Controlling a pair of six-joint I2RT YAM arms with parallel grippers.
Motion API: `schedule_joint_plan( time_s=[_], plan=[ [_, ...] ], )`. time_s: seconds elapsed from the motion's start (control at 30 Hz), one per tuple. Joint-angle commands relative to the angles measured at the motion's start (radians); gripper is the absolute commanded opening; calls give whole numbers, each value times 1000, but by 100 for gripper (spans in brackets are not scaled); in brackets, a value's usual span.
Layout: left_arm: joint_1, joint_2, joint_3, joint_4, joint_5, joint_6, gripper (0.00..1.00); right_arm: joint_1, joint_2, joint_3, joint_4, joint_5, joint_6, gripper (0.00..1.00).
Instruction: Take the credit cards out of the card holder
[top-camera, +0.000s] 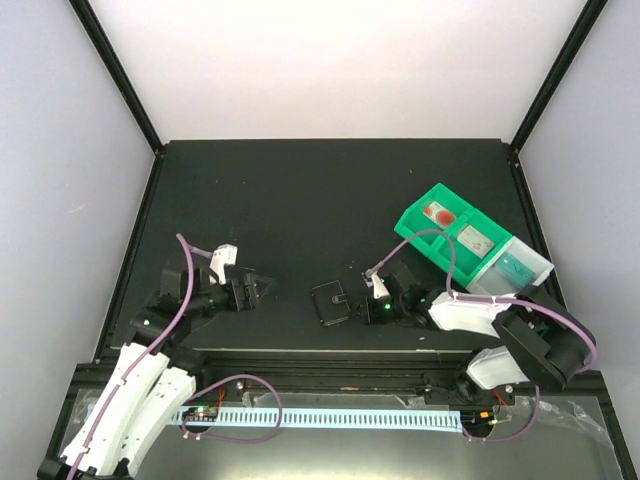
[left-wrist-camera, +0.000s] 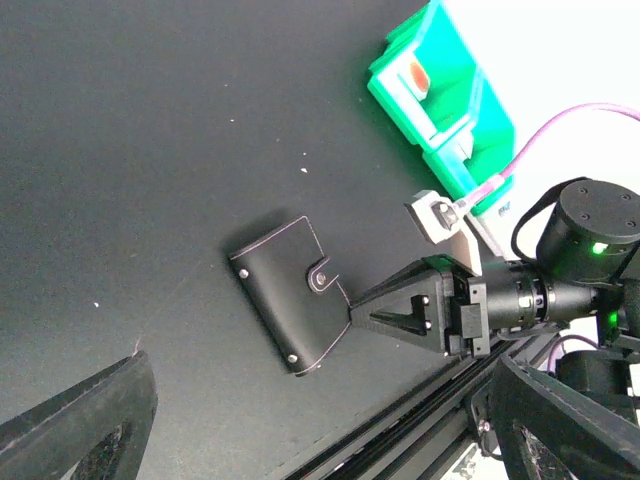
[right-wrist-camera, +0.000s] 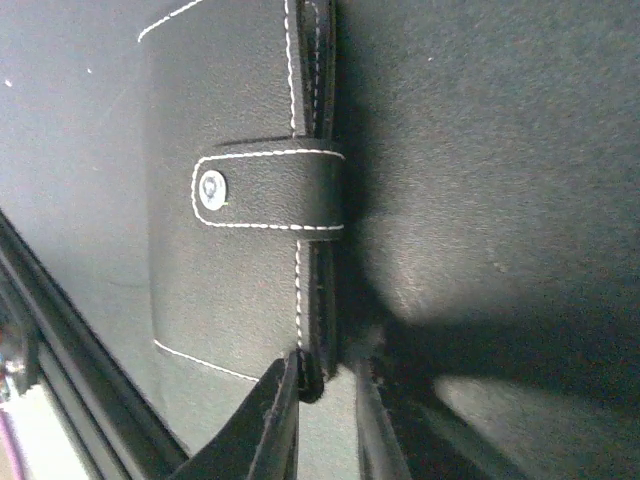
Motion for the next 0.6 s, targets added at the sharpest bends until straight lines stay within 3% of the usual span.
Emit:
schedule_joint_plan(
  time_s=[0.0, 0.3, 0.57],
  plan=[
    [-8, -8, 1, 40, 23, -12, 93, 22, -59, 62, -165, 125, -11, 20],
    [-9, -37, 3, -2, -1, 16, 93, 119, -89, 226, -354, 315, 30, 24],
    [-10, -72, 4, -28, -14, 19, 93, 201, 10, 371, -461, 439, 1, 25]
  ],
)
